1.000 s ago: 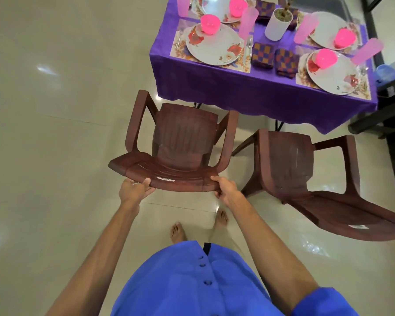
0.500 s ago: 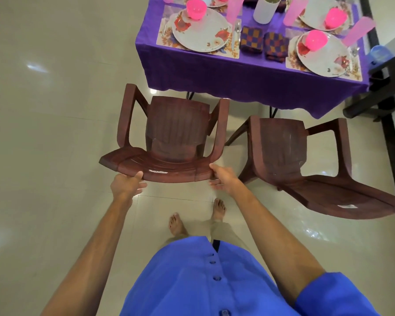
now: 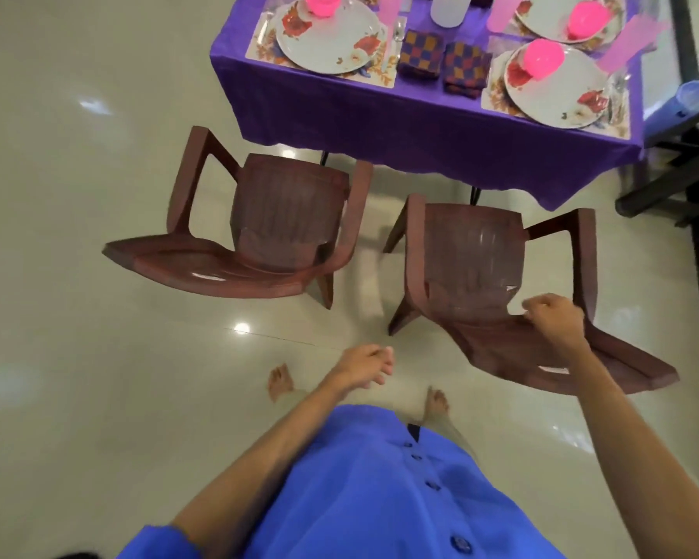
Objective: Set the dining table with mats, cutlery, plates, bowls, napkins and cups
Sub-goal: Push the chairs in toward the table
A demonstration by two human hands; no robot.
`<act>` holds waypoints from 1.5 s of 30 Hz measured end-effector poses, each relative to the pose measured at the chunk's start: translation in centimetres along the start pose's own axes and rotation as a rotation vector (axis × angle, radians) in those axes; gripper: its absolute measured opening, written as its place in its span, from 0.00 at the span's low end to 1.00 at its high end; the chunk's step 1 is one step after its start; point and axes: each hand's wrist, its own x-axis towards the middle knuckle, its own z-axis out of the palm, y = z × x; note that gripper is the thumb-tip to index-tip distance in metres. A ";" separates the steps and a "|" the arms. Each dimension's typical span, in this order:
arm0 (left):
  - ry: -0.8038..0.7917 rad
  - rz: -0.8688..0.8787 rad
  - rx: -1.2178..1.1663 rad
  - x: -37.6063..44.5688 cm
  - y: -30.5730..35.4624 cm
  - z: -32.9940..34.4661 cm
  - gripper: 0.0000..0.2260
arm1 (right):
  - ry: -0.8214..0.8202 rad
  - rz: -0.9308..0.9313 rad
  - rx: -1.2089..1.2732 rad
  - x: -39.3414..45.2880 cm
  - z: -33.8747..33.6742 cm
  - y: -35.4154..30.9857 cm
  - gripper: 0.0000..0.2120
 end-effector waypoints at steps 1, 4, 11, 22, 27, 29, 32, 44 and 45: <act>-0.045 0.015 0.001 0.9 0.9 3.0 0.14 | -0.004 -0.001 -0.086 1.3 -1.3 2.2 0.15; -0.053 -0.010 -0.175 3.6 4.1 13.1 0.19 | -0.040 0.088 -0.327 5.4 -5.3 10.5 0.22; 0.328 -0.042 -0.632 4.2 6.1 23.7 0.15 | 0.081 0.216 -0.379 5.5 -9.6 18.5 0.24; 0.216 0.114 -0.590 5.0 8.3 16.5 0.19 | -0.304 0.329 0.521 8.6 -10.8 19.3 0.07; 0.314 0.115 -0.505 5.6 8.4 14.8 0.22 | -0.392 0.377 0.769 8.5 -11.7 19.9 0.03; 0.322 0.113 -0.481 5.8 8.6 14.7 0.21 | -0.445 0.389 0.859 8.4 -12.5 20.8 0.05; 0.359 0.120 -0.426 6.0 9.0 14.3 0.21 | -0.494 0.396 0.980 8.3 -12.9 21.4 0.07; 0.424 0.082 -0.462 5.5 11.0 11.9 0.13 | -0.365 0.368 1.077 6.0 -11.3 19.9 0.08; 0.447 0.079 -0.446 5.4 10.9 11.8 0.13 | -0.335 0.373 1.076 5.9 -11.0 19.8 0.08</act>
